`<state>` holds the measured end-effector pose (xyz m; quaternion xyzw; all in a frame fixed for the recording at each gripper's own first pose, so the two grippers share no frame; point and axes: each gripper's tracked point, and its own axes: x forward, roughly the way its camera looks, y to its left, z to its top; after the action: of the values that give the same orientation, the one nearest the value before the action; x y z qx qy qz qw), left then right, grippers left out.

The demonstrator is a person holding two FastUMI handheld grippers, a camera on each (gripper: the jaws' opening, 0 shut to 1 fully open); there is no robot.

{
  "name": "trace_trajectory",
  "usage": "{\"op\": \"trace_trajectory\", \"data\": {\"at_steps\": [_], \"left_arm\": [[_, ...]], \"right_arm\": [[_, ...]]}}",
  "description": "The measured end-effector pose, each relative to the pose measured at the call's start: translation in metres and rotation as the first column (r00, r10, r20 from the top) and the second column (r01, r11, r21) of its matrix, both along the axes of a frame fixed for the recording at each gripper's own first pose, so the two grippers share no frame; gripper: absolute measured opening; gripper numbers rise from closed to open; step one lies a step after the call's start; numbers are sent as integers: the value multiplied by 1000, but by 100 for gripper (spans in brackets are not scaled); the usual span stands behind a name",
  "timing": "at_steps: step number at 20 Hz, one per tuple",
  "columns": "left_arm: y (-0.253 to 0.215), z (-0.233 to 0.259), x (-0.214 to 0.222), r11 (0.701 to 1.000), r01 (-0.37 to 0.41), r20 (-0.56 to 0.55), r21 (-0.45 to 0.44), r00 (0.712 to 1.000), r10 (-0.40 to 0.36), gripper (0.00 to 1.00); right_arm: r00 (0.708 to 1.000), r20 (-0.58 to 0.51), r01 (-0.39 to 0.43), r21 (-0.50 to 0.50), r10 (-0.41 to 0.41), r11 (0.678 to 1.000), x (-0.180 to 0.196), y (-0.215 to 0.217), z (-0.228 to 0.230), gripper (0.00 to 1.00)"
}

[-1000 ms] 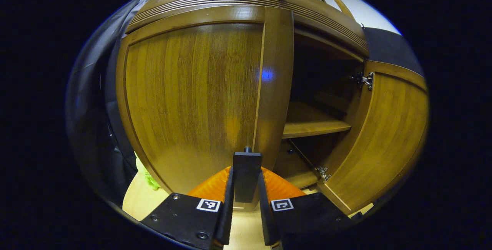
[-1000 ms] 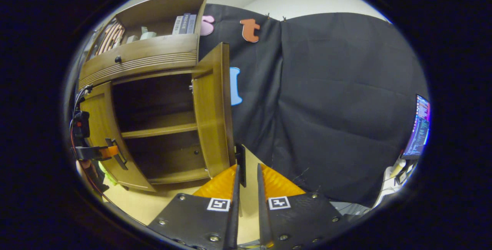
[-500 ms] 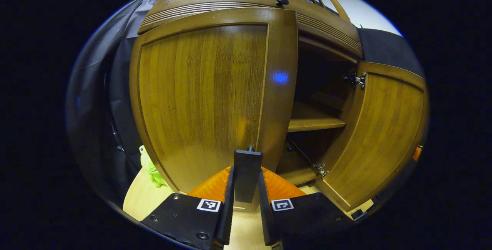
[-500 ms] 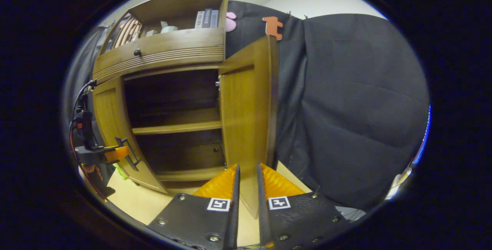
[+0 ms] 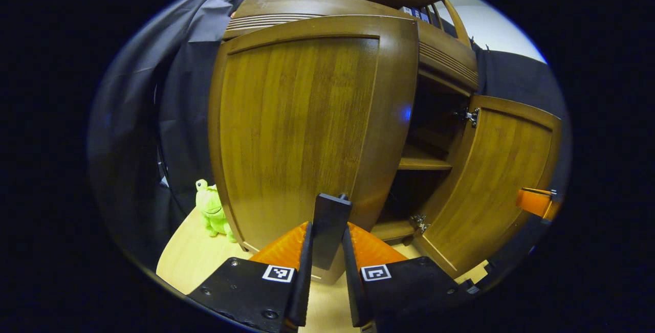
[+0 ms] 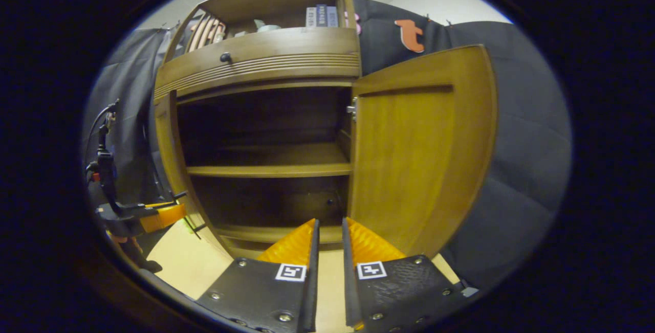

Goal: Open the right door of the double-door shoe cabinet with the right hand, and open the left door with the left hand.

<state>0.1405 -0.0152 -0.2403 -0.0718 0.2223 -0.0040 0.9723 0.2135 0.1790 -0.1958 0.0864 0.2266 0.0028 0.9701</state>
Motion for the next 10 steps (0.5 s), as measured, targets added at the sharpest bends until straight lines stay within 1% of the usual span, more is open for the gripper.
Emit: {"op": "trace_trajectory", "data": {"at_steps": [5,10], "left_arm": [[1,7,-1,999,-31,-1,-29,1000,31,33],[5,16,0,998,-67,1,2,998,67,34]], "right_arm": [[994,12,-109,16,108,994,8,41,-1,22],[985,20,-172,40,172,984,15,65,-1,22]]}}
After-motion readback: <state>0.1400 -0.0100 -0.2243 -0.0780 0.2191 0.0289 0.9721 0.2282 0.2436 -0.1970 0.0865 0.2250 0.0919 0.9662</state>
